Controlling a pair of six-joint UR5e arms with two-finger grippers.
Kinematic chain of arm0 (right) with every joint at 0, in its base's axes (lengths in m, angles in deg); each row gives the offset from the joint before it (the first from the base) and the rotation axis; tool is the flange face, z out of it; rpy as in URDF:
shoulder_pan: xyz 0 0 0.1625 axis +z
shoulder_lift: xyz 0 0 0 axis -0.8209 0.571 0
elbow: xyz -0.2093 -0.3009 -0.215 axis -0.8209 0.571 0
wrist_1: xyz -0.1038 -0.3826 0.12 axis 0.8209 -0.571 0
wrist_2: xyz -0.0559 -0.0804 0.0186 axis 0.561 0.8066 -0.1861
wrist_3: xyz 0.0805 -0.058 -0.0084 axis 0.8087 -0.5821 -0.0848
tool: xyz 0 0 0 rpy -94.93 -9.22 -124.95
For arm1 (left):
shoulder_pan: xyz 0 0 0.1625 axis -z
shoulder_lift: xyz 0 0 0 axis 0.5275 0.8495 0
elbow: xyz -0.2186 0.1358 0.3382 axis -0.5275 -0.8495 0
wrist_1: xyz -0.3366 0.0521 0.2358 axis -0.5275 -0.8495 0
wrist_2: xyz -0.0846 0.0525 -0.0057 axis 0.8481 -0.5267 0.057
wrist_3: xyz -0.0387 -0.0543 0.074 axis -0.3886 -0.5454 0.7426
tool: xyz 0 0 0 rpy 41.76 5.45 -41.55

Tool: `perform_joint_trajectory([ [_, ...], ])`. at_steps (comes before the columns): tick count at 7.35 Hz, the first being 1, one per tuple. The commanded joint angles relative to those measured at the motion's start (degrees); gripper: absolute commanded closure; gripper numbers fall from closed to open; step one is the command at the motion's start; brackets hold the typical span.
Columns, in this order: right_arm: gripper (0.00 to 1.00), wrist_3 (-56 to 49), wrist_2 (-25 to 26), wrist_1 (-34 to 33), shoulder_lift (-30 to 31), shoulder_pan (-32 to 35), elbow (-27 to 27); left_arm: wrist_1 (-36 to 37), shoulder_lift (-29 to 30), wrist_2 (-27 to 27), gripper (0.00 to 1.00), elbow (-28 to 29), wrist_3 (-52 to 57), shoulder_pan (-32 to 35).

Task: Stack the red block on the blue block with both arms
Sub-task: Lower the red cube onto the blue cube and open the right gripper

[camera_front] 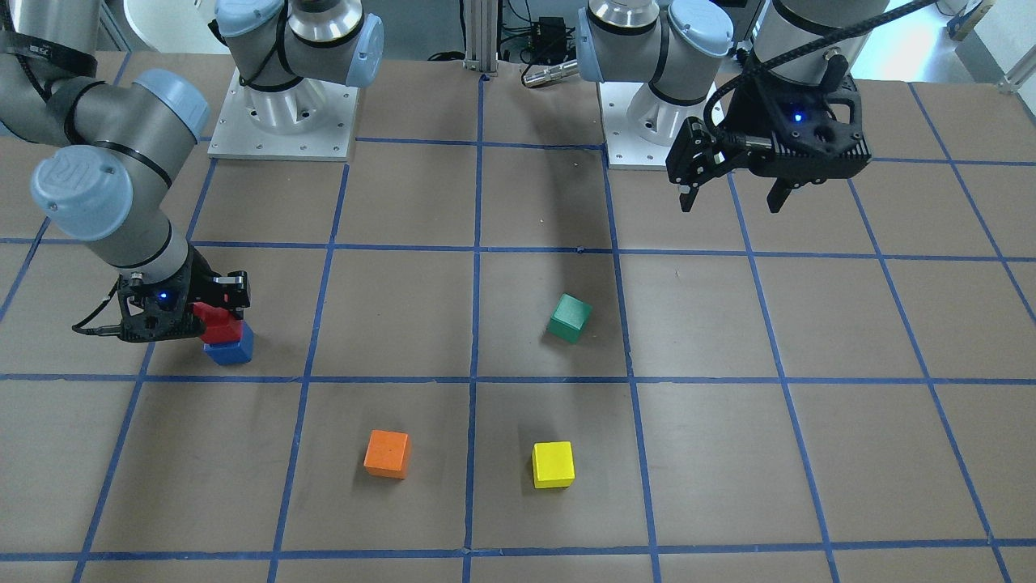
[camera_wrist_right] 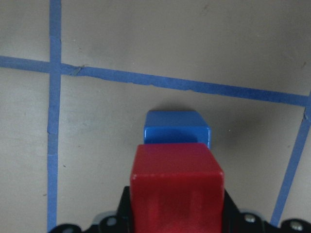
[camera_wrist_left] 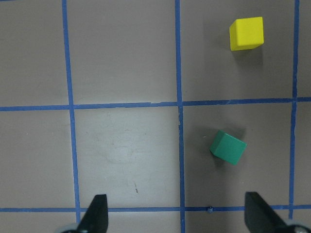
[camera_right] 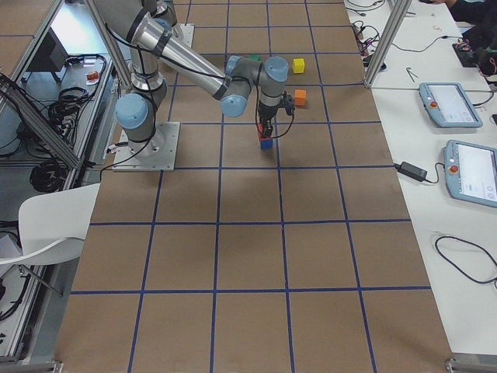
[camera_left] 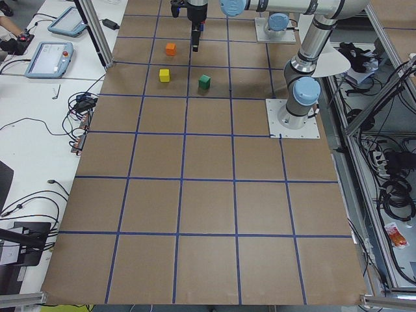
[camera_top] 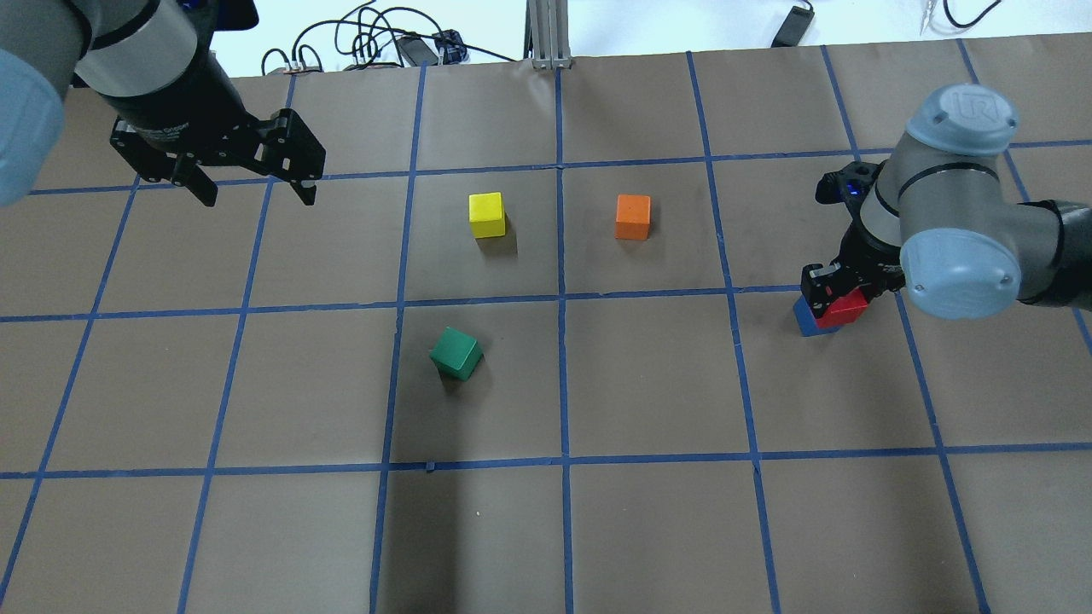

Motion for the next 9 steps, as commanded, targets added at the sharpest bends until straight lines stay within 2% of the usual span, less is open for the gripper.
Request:
perform_joint_trajectory([
  [1,0.35,-0.81,0.28,-0.64,-0.51,0.02,0.00,0.00,0.04,0.07,0.00,-0.03,0.00,0.00],
  [2,0.12,-0.73,0.36,-0.64,-0.60,-0.06,0.00,0.00,0.04,0.16,0.00,-0.03,0.00,0.00],
  [3,0.00,-0.73,0.63,-0.64,-0.60,-0.06,0.00,0.00,0.04,0.25,0.00,0.05,-0.09,0.00],
  [7,0.00,0.23,0.81,0.85,1.76,0.02,1.66,0.26,-0.14,-0.01,0.00,0.14,0.35,0.00],
  [9,0.00,2.76,0.63,10.73,4.40,0.55,6.56,0.35,-0.40,-0.19,0.00,-0.03,0.61,0.00],
])
